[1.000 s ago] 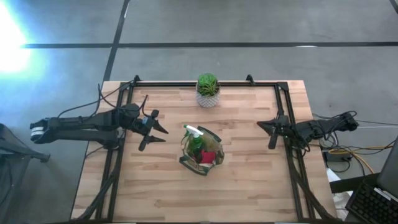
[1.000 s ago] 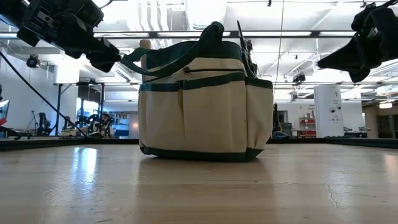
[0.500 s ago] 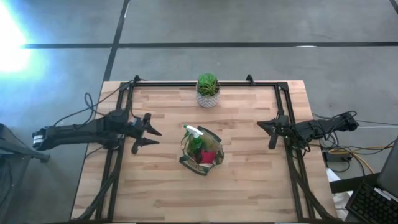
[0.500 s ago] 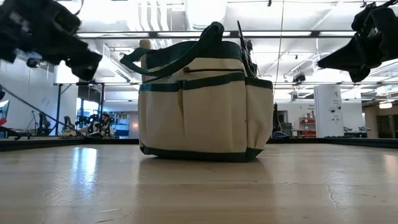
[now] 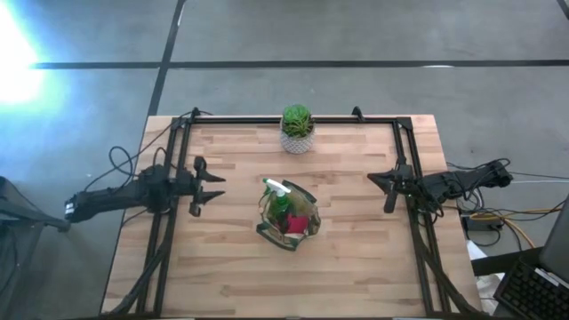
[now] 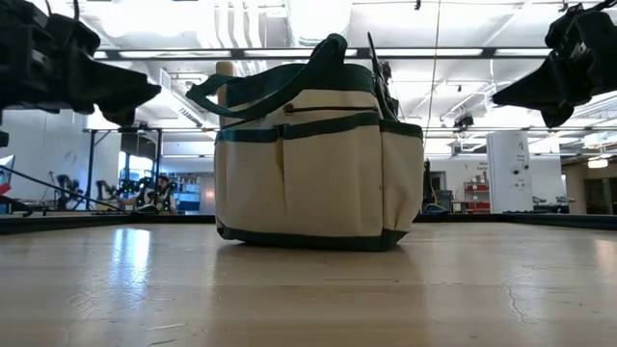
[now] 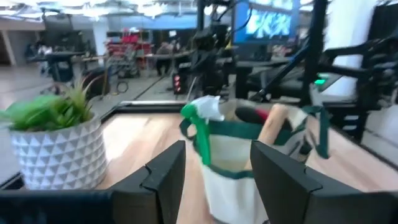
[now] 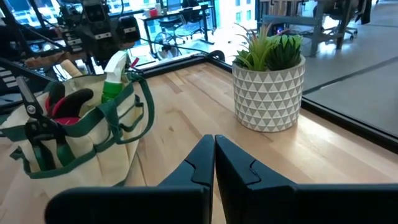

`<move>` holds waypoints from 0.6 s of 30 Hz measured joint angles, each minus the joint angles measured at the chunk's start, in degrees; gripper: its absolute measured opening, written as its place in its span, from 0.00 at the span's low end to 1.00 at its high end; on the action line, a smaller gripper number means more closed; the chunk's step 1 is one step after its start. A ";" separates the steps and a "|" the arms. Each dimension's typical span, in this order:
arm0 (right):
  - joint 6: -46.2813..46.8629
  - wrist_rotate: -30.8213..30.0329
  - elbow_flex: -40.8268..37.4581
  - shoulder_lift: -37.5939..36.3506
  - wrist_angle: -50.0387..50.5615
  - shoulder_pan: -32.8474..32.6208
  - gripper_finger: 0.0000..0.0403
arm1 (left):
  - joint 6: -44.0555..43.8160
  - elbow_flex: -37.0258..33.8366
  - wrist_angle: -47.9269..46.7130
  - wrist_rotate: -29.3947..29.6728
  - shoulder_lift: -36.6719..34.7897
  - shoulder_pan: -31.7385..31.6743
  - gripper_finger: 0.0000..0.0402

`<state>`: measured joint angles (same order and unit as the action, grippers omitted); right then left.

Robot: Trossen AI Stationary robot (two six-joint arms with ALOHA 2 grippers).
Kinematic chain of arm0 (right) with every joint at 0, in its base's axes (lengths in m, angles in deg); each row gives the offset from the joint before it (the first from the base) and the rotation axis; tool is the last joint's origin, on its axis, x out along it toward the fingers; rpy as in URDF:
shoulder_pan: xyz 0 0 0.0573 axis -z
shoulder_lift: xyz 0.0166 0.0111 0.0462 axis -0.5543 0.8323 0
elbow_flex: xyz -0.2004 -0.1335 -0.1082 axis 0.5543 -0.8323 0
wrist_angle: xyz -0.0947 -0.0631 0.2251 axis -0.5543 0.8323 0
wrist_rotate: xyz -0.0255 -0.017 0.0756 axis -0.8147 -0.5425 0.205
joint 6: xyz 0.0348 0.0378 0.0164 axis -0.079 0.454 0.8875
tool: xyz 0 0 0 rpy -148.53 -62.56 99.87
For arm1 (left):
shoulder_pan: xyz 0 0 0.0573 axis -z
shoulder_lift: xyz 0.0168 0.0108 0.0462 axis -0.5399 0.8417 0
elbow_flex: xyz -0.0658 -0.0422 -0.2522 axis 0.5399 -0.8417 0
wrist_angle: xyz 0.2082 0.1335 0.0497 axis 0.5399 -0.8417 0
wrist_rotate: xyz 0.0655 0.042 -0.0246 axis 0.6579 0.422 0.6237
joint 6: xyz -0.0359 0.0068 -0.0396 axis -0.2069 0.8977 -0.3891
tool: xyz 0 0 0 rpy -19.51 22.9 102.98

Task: Pick & Place Garden tools in Gardening bag
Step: Return to Home Position

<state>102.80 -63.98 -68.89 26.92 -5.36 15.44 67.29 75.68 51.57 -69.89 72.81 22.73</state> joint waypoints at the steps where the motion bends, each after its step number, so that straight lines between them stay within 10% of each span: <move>1: 0.00 -0.02 0.00 0.04 -0.01 0.01 0.02 | 0.54 0.00 -0.05 0.97 -0.02 0.46 0.46; 18: 0.00 -0.01 0.00 -0.01 -0.02 0.00 0.02 | 6.65 -0.09 -0.99 4.77 -0.04 13.43 0.46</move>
<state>102.80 -63.99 -68.89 26.92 -5.39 15.44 73.94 75.59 50.59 -65.12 72.77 36.16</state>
